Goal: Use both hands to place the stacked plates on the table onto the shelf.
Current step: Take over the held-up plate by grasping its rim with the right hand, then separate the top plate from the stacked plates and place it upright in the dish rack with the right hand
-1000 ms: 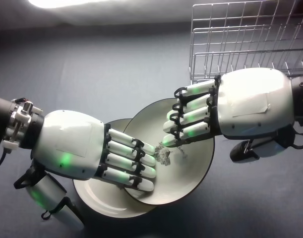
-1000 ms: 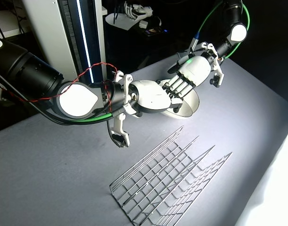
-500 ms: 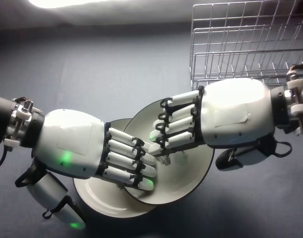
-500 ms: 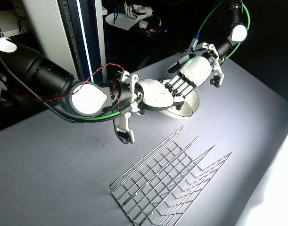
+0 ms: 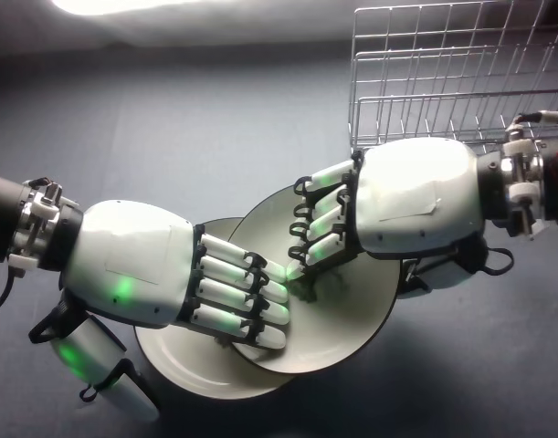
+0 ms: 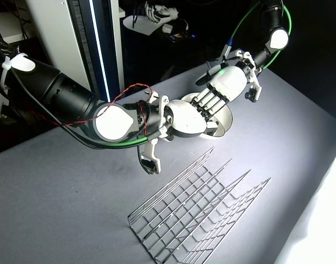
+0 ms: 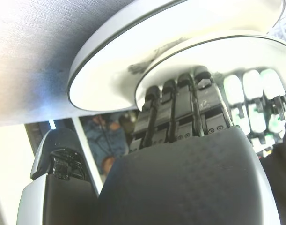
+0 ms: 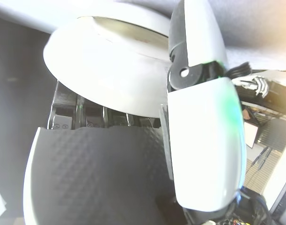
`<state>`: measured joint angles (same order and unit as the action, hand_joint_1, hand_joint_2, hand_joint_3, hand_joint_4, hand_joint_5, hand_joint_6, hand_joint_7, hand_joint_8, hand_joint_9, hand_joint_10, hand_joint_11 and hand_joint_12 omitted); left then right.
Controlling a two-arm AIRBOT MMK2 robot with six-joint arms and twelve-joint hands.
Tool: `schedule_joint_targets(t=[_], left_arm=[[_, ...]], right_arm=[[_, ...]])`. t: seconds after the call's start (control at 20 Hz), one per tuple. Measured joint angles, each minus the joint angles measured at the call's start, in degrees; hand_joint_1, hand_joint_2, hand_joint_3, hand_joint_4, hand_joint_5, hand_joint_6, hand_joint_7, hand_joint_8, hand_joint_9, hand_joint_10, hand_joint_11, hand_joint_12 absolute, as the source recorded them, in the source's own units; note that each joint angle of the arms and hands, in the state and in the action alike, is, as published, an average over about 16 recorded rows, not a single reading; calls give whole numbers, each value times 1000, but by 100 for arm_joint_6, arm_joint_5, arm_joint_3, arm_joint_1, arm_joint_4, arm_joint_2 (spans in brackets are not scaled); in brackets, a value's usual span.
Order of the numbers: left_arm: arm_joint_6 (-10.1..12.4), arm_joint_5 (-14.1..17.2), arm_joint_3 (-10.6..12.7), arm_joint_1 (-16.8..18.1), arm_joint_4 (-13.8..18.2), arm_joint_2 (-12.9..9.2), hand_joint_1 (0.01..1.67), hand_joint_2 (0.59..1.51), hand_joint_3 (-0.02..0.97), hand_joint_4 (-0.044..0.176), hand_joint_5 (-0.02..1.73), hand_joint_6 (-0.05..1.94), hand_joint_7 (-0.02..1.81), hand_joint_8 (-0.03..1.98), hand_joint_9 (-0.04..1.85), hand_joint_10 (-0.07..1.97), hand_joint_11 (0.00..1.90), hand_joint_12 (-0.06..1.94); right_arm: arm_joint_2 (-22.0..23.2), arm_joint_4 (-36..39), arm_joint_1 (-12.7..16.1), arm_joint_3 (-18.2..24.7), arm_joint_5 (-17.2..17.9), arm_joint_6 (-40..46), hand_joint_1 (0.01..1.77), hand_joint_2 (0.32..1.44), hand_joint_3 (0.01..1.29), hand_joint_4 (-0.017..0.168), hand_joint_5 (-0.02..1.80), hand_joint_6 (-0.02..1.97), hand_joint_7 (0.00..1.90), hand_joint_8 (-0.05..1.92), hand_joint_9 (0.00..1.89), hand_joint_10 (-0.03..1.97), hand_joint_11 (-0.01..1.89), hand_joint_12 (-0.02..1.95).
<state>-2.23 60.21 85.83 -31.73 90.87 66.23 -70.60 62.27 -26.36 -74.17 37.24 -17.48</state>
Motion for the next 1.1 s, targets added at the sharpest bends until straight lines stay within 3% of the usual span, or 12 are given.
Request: schedule_joint_targets(t=[0.6,0.85,1.1], left_arm=[[102,-1,6,75,36,-91,14,1200,21,1,10,-8,-4,-12,4,-3,14,-7],[258,1,-42,212,64,-330,14,1201,21,1,14,-4,4,-11,11,2,14,-1],[506,23,-104,416,81,-722,14,1202,21,1,18,2,13,-10,17,7,14,-1]], right_arm=[[-168,-78,65,-131,221,-54,1181,966,14,-5,823,463,867,337,1003,8,741,992],[-157,-70,147,-114,267,-50,1182,954,12,-5,859,642,917,541,1074,163,857,1057],[-58,-122,319,-8,206,-32,1198,953,12,-3,884,694,940,621,1042,459,857,1092]])
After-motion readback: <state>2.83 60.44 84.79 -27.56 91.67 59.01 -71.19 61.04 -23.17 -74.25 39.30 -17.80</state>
